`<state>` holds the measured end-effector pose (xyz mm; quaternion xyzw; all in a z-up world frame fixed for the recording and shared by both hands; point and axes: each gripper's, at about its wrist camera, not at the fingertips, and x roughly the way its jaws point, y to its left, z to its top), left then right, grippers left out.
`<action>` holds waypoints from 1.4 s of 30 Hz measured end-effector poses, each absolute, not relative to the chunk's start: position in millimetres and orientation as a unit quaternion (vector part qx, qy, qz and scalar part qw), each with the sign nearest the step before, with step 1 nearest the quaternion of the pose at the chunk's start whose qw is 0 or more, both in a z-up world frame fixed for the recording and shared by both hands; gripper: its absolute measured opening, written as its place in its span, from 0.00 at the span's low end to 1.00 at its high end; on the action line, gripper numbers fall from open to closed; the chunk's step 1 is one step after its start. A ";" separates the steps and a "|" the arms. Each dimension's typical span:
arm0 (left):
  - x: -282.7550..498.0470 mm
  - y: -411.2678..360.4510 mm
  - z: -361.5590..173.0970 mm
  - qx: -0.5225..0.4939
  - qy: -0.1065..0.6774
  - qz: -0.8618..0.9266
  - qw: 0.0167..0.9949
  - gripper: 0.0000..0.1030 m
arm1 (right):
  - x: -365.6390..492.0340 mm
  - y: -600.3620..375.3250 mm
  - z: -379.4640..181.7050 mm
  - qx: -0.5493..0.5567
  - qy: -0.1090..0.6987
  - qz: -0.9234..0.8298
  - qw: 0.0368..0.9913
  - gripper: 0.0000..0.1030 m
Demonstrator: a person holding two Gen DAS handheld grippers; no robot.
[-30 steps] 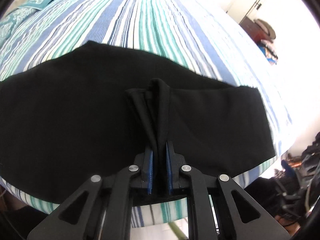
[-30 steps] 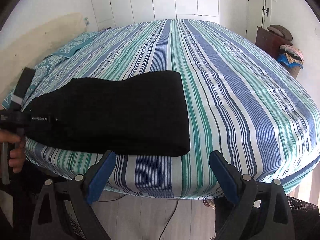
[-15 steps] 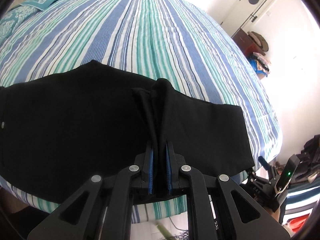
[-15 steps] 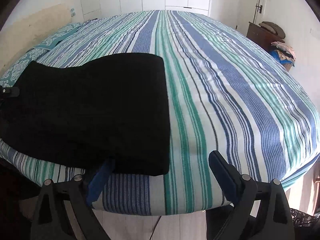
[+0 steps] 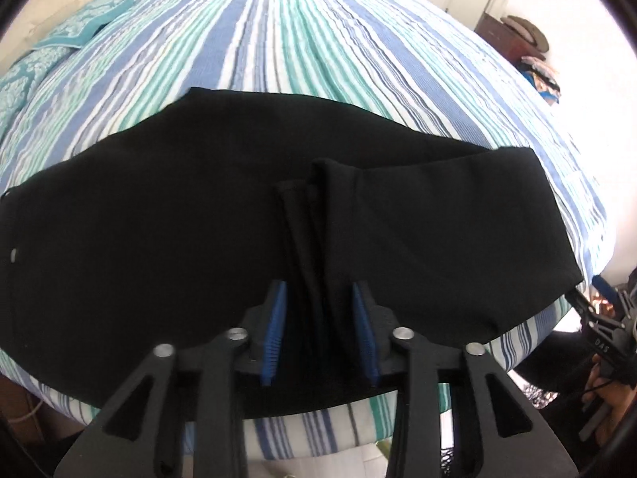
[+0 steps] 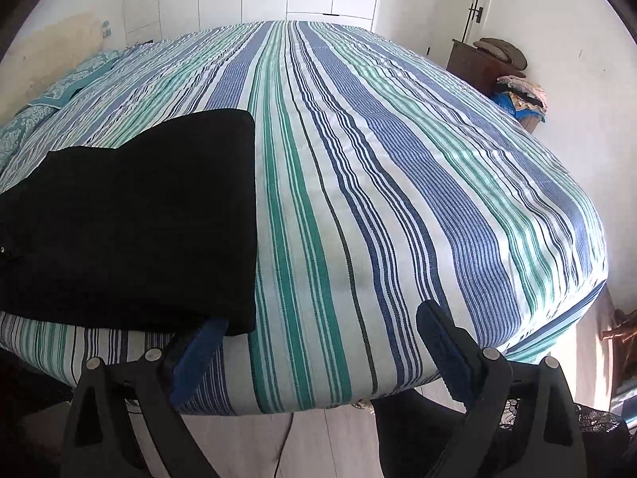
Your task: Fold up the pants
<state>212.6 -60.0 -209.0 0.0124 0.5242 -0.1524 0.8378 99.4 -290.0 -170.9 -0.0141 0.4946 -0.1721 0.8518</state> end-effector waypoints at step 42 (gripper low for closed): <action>196.0 -109.8 -223.6 0.075 0.485 -0.138 0.860 0.85 | 142.3 -194.5 -184.8 -0.060 0.481 -0.042 0.874 1.00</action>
